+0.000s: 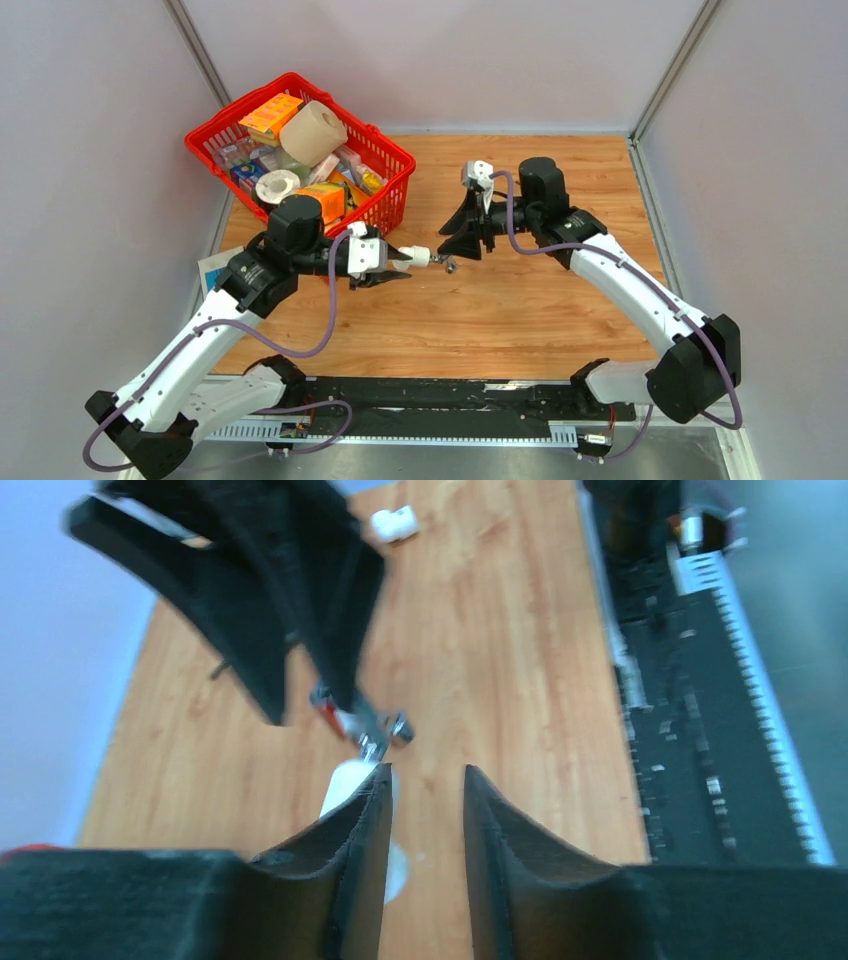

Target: Install the water faucets

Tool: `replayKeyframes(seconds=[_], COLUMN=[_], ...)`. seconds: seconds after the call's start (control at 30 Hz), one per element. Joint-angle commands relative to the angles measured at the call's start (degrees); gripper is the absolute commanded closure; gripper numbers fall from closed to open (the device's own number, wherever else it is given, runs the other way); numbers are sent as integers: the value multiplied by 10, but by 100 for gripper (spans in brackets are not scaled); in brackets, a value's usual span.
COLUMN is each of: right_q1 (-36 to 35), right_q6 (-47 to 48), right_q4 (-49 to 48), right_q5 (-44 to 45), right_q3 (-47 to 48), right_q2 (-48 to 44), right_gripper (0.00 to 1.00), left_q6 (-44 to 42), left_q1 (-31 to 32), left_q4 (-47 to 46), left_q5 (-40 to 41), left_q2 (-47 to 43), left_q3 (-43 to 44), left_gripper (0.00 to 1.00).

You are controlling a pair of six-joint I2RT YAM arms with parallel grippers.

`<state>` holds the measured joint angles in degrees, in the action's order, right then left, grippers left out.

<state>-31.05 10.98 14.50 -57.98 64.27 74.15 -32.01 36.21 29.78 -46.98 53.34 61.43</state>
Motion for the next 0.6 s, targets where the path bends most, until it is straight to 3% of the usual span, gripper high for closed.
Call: replayKeyframes(seconds=[0.0, 0.13, 0.27, 0.37, 0.4, 0.43, 0.53, 0.57], right_q1=[33, 33, 33, 33, 33, 33, 32, 32], right_q6=[-30, -6, -1, -4, -6, -12, -52, -61], right_q4=[-15, -25, -33, -40, -42, -51, -81, -80], right_q5=[74, 88, 143, 174, 189, 200, 244, 265], right_q3=[31, 32, 10, -31, -47, -69, -123, -134], right_q2=[-1, -20, -44, -69, -80, -86, -103, -103], right_gripper=[45, 37, 35, 27, 22, 0, 0, 0], left_q6=[35, 69, 156, 227, 242, 281, 345, 383], left_q1=[6, 6, 6, 6, 6, 6, 6, 6], left_q4=[-31, -58, -140, -175, -175, -176, -177, -177], left_q5=[-78, -49, 24, 57, 78, 102, 182, 211], left_q2=[-40, -50, -49, -40, -38, -35, -35, -35], left_q3=[-19, -36, -79, -97, -98, -102, -113, -118], left_gripper=[100, 100, 100, 98, 94, 89, 67, 53])
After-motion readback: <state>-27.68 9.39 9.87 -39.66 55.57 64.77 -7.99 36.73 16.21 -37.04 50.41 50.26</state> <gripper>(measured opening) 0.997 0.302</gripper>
